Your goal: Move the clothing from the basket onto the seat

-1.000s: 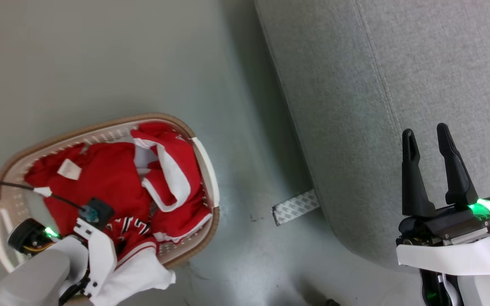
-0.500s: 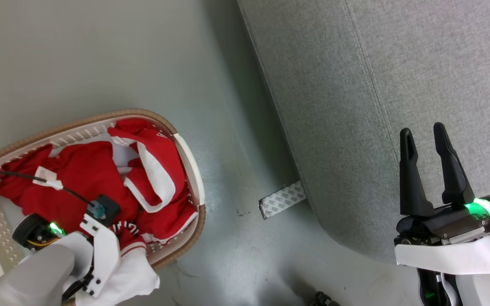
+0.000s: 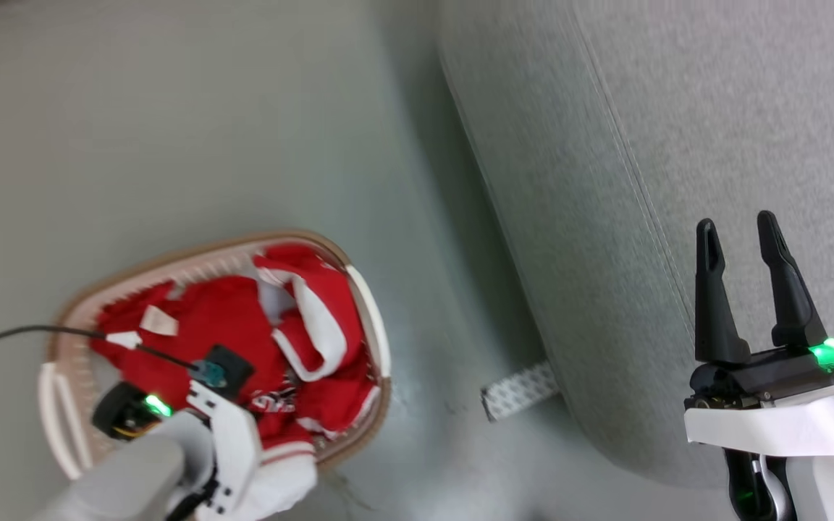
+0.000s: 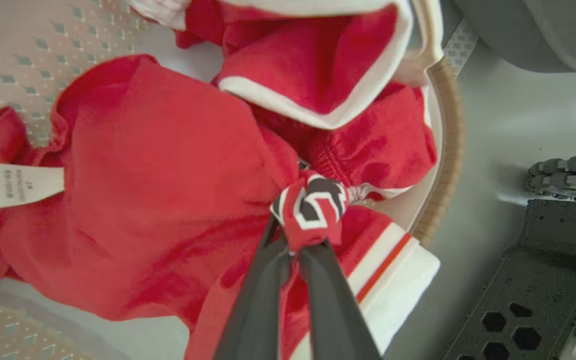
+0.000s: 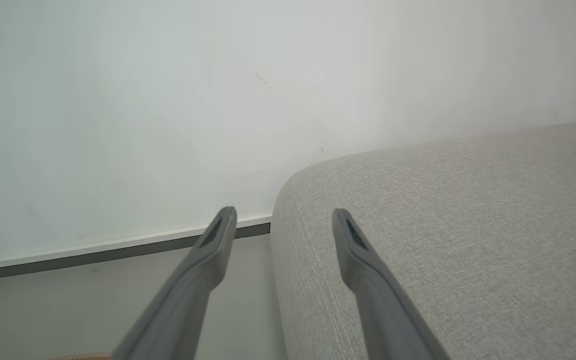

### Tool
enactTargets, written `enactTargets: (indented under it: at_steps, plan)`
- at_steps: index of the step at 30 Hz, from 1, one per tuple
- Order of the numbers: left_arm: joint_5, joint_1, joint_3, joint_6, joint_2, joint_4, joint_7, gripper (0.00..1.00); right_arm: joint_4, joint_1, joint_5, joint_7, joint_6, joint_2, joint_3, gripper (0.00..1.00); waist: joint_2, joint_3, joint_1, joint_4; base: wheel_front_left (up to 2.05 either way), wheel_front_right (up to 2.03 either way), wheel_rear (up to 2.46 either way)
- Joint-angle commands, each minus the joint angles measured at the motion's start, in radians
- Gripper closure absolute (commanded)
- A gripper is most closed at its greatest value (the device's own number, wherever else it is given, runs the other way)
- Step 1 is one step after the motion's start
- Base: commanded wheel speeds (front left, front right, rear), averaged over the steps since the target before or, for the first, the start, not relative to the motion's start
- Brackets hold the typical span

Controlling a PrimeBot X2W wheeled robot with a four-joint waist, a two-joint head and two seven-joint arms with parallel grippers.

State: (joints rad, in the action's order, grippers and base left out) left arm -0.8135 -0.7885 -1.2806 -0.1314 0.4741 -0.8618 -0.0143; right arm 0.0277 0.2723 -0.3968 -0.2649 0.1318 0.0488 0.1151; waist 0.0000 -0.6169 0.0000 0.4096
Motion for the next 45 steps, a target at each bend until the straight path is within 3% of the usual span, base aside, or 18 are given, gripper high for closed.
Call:
enactTargets:
  at_steps: [1, 14, 22, 27, 35, 45]
  plan:
    - [-0.009, 0.021, -0.001, 0.001, -0.014, -0.005, -0.02, 1.0, -0.011, 0.002, 0.02, 0.001, -0.002, 0.003, -0.01, 0.0, 0.0, 0.085, 0.0, -0.065, 0.0, 0.0, 0.0]
    - [-0.094, 0.072, -0.001, 0.001, -0.143, -0.003, -0.214, 1.0, -0.108, -0.046, 0.094, 0.001, -0.002, 0.004, -0.039, 0.0, 0.0, 0.375, 0.0, -0.238, 0.0, 0.0, 0.0]
    - [-0.113, 0.073, 0.014, 0.002, -0.173, 0.036, -0.251, 1.0, -0.154, -0.105, 0.098, 0.001, -0.002, 0.003, -0.033, 0.0, 0.0, 0.501, 0.0, -0.322, 0.0, 0.0, 0.0]
    - [-0.063, 0.085, 0.12, 0.001, -0.168, 0.126, -0.251, 1.0, -0.175, -0.134, 0.089, 0.001, -0.002, 0.004, -0.016, 0.0, 0.0, 0.558, 0.0, -0.356, 0.0, 0.0, 0.0]
    - [0.046, 0.113, 0.324, 0.042, -0.146, 0.318, -0.251, 1.0, -0.194, -0.163, 0.07, 0.001, -0.002, 0.003, 0.021, 0.0, 0.0, 0.616, 0.0, -0.387, 0.0, 0.0, 0.0]
    - [0.094, 0.089, 0.488, 0.068, -0.12, 0.523, -0.251, 1.0, -0.194, -0.171, 0.056, 0.001, -0.002, 0.003, 0.049, 0.0, 0.0, 0.635, 0.0, -0.41, 0.0, 0.0, 0.0]
